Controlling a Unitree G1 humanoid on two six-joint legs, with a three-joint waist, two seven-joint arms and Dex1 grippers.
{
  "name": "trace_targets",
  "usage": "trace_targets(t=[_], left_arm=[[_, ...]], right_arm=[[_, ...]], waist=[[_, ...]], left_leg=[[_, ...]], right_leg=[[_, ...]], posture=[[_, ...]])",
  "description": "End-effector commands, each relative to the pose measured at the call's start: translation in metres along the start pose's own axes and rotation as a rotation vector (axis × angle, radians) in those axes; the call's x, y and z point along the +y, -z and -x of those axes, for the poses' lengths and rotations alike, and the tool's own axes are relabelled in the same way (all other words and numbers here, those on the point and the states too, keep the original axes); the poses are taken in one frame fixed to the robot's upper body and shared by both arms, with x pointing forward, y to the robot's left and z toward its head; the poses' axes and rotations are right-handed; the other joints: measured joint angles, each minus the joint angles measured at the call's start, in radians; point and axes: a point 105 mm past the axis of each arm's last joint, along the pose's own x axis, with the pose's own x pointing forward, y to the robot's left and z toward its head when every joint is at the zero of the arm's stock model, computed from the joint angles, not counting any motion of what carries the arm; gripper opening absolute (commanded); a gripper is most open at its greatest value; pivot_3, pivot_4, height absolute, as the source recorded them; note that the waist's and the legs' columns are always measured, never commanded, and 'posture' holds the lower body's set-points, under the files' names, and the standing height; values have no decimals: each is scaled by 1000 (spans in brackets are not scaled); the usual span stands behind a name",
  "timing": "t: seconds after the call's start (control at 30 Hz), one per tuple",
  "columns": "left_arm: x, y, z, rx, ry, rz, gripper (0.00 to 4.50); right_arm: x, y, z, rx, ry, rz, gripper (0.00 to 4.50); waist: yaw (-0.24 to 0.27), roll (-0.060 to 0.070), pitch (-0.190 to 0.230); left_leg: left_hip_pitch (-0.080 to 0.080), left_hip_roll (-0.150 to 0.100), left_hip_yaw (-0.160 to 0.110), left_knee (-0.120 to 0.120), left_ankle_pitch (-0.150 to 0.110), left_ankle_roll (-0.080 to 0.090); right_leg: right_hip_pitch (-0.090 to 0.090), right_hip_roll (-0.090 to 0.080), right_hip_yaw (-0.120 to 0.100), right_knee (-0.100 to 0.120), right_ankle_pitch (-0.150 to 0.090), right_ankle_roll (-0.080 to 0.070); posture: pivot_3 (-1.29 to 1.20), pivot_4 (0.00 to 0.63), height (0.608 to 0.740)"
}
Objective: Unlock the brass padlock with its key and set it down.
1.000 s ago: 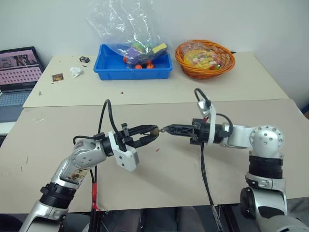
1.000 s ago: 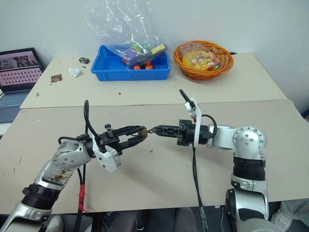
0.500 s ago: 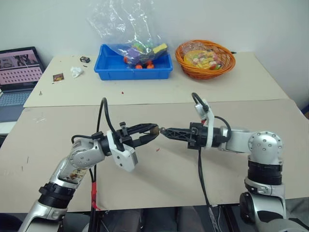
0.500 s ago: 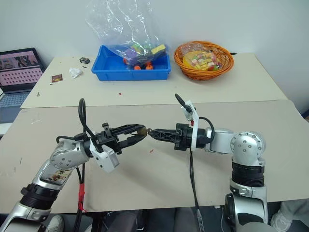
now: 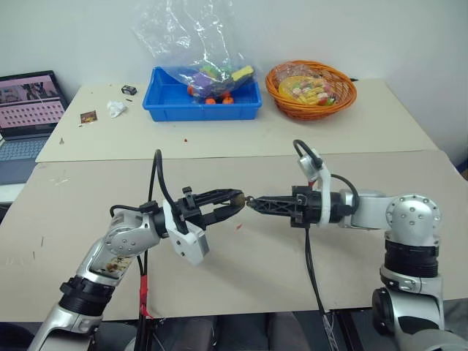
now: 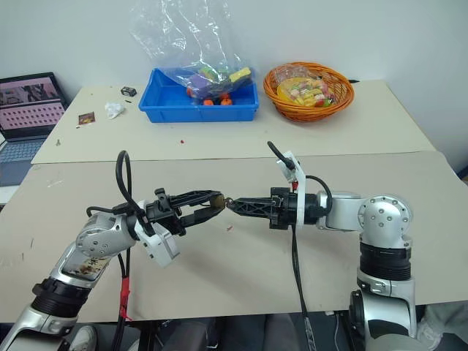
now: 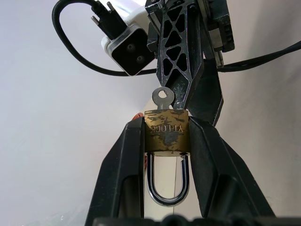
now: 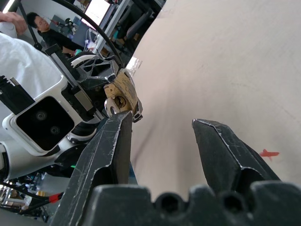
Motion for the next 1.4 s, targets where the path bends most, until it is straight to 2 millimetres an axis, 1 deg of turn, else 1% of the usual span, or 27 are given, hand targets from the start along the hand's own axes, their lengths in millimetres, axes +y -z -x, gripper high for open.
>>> trace_targets(t=[0.03,0.17,0.27,0.4,0.5,0.6,0.77,1.17,1.3,1.4], left_arm=[[1,5,2,32,-7,11,841],[0,5,3,35,-5,12,841],[0,5,4,36,-5,12,841],[-1,5,4,37,-5,12,841],[-1,5,4,36,-5,14,841],[-1,5,3,35,-6,14,841],[-2,5,4,35,-6,13,841],[-1,6,4,38,-9,11,841],[-2,6,4,38,-7,10,841],[-2,6,4,37,-6,11,841]], right_arm=[[14,1,4,-1,-111,24,2561],[16,2,12,4,-133,38,2561],[16,3,12,8,-138,48,2561],[19,0,6,7,-146,69,2561],[24,-3,-5,2,-164,99,2561],[24,-4,-11,2,-165,105,2561],[26,-14,-20,-15,-168,125,2561],[12,-23,-28,-35,-121,114,2561],[3,-23,-24,-37,-96,101,2561],[0,-22,-20,-32,-89,103,2561]], waist=[[0,0,0],[0,0,0],[0,0,0],[-1,0,0],[-1,0,0],[0,0,0],[1,0,0],[0,0,0],[0,0,0],[1,0,0]], left_leg=[[0,0,0,0,0,0],[0,0,0,0,0,0],[0,0,0,0,0,0],[0,0,0,0,0,0],[0,0,0,0,0,0],[0,0,0,0,0,0],[0,0,0,0,0,0],[0,0,0,0,0,0],[0,0,0,0,0,0],[0,0,0,0,0,0]], right_leg=[[0,0,0,0,0,0],[0,0,0,0,0,0],[0,0,0,0,0,0],[0,0,0,0,0,0],[0,0,0,0,0,0],[0,0,0,0,0,0],[0,0,0,0,0,0],[0,0,0,0,0,0],[0,0,0,0,0,0],[0,0,0,0,0,0]], posture=[[0,150,740],[0,150,740],[0,150,740],[0,150,740],[0,150,740],[0,150,740],[0,150,740],[0,150,740],[0,150,740],[0,150,740]])
